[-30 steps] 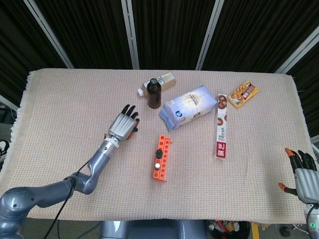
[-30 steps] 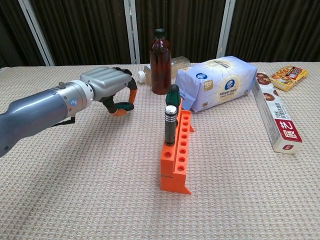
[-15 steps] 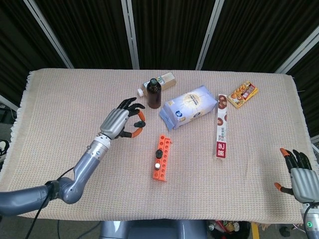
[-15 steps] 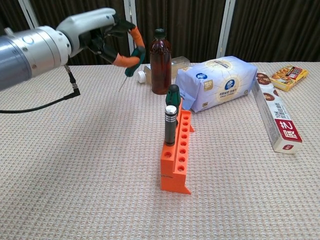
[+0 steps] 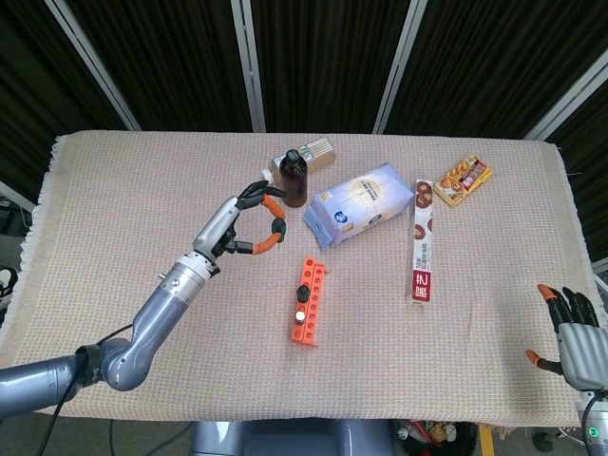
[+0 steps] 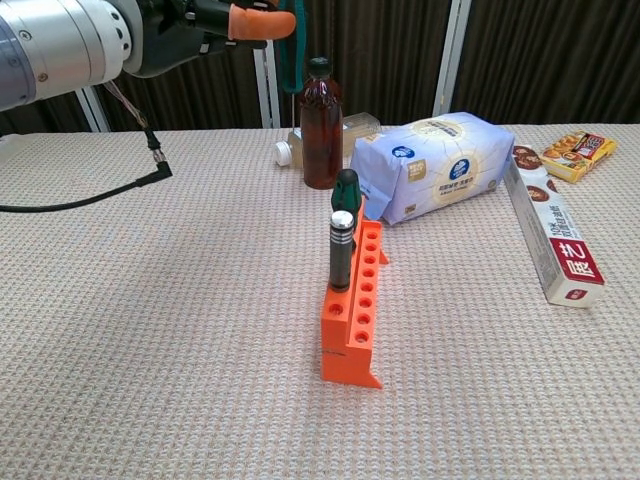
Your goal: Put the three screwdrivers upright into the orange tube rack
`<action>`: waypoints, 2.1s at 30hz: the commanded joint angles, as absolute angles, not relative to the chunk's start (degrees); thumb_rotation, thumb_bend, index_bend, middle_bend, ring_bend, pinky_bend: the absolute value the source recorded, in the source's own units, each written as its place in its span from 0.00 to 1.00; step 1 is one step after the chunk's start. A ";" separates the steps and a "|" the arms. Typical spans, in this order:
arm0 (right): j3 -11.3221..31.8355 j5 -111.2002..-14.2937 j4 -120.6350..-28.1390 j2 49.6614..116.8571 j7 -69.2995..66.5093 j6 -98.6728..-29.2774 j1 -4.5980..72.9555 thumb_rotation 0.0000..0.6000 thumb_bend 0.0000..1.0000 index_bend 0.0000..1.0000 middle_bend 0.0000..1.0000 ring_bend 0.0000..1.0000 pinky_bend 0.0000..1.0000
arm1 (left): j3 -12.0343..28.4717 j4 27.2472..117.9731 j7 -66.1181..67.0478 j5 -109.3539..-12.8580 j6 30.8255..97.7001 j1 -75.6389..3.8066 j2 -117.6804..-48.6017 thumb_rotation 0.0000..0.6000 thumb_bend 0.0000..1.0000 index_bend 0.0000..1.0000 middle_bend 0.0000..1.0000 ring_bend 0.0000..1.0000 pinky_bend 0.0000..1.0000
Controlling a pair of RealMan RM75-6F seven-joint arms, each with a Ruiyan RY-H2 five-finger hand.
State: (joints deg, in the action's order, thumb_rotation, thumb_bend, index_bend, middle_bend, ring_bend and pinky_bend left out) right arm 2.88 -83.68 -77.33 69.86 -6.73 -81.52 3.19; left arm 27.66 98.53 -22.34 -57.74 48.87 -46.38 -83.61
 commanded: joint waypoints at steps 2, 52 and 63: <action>2.91 -83.55 -77.10 69.95 -6.90 -81.43 3.16 1.00 0.00 0.06 0.10 0.00 0.06 | 27.14 96.56 -24.06 -57.17 47.62 -48.01 -86.70 1.00 0.45 0.77 0.19 0.01 0.05; 3.29 -81.98 -75.63 70.13 -7.41 -80.44 2.67 1.00 0.00 0.06 0.10 0.00 0.06 | 27.54 88.53 -32.48 -53.77 41.77 -50.14 -93.90 1.00 0.45 0.76 0.18 0.01 0.05; 3.37 -81.87 -75.33 70.23 -7.67 -80.30 2.66 1.00 0.00 0.06 0.10 0.00 0.06 | 25.36 87.68 -32.94 -58.26 42.81 -49.03 -95.13 1.00 0.45 0.76 0.18 0.01 0.05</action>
State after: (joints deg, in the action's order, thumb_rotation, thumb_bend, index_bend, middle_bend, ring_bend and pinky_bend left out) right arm 3.37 -81.85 -75.32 70.22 -7.67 -80.29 2.66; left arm 25.78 87.84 -32.60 -57.56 42.63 -49.35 -94.91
